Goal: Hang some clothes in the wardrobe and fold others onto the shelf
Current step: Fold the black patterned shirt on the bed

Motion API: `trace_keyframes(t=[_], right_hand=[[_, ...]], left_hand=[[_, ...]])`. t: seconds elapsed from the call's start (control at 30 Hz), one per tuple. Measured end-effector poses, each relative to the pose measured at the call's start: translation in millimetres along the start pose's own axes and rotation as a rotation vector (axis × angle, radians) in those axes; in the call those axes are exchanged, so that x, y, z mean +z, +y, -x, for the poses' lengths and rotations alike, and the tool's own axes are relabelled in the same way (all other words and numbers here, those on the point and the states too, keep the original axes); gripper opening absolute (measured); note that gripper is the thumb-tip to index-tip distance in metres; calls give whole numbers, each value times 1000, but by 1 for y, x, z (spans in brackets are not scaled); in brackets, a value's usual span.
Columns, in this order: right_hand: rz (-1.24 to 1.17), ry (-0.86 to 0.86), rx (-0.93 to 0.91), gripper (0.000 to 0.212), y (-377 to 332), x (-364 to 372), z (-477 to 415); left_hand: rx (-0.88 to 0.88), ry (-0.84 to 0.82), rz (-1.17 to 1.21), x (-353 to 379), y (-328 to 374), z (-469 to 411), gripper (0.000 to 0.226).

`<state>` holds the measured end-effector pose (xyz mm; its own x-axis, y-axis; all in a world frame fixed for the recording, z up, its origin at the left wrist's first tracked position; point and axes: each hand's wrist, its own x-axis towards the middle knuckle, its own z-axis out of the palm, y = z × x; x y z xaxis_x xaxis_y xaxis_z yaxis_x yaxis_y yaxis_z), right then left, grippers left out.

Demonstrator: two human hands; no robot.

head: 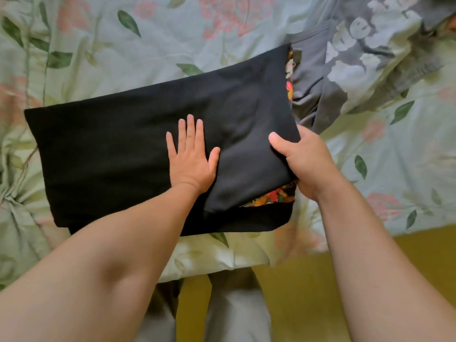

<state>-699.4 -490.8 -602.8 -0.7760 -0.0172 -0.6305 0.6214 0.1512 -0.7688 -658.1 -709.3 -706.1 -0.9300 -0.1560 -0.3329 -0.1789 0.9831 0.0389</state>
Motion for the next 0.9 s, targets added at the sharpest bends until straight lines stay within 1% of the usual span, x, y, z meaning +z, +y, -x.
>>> trace_keyframes(t=[0.07, 0.1, 0.2, 0.23, 0.3, 0.37, 0.4, 0.43, 0.47, 0.5, 0.53, 0.57, 0.6, 0.67, 0.7, 0.73, 0.77, 0.87, 0.9], right_hand=[[55, -6, -108, 23, -18, -5, 17], [71, 19, -151, 24, -26, -12, 24], [38, 139, -202, 22, -49, -41, 45], [71, 153, -219, 21, -54, -47, 51], [184, 129, -257, 28, -64, -48, 65], [303, 62, -279, 41, -69, -35, 77], [356, 24, -285, 48, -72, -25, 82], [393, -17, -285, 53, -74, -13, 87], [413, -63, -275, 58, -77, 1, 93], [435, -115, -253, 63, -80, 16, 100], [476, -171, -225, 69, -82, 33, 107], [539, -228, -206, 76, -82, 53, 115], [611, -277, -196, 82, -79, 74, 121], [727, -320, -197, 87, -69, 121, 130], [769, -314, -212, 87, -60, 145, 131], [802, -303, -235, 86, -51, 169, 132], [819, -295, -254, 86, -40, 192, 131], [834, -289, -261, 86, -5, 249, 124], [851, -286, -256, 86, 6, 264, 119]], left_hand=[[-40, 1, 65, -5, 22, 3, 74], [-37, 12, 100, -6, 37, 5, 74], [9, 25, 227, -8, 92, 8, 74], [19, 11, 258, -9, 111, 11, 73], [63, -24, 269, -9, 140, 18, 73], [100, -82, 358, -9, 146, 17, 71], [103, -118, 468, -12, 139, 15, 68], [92, -165, 640, -23, 130, 14, 61], [35, -200, 856, -40, 116, 14, 48], [-97, -232, 1121, -63, 100, 17, 31], [-277, -271, 1416, -87, 80, 18, 28], [-387, -318, 1609, -107, 54, 19, 44], [-410, -365, 1739, -123, 25, 17, 59], [-353, -484, 1892, -150, -35, 6, 77], [-323, -494, 1940, -159, -63, 0, 97], [-296, -513, 1976, -162, -88, -2, 99], [-287, -512, 1982, -160, -109, -3, 92], [-267, -372, 1817, -151, -149, -6, 48], [-256, -345, 1751, -147, -156, -8, 38]])
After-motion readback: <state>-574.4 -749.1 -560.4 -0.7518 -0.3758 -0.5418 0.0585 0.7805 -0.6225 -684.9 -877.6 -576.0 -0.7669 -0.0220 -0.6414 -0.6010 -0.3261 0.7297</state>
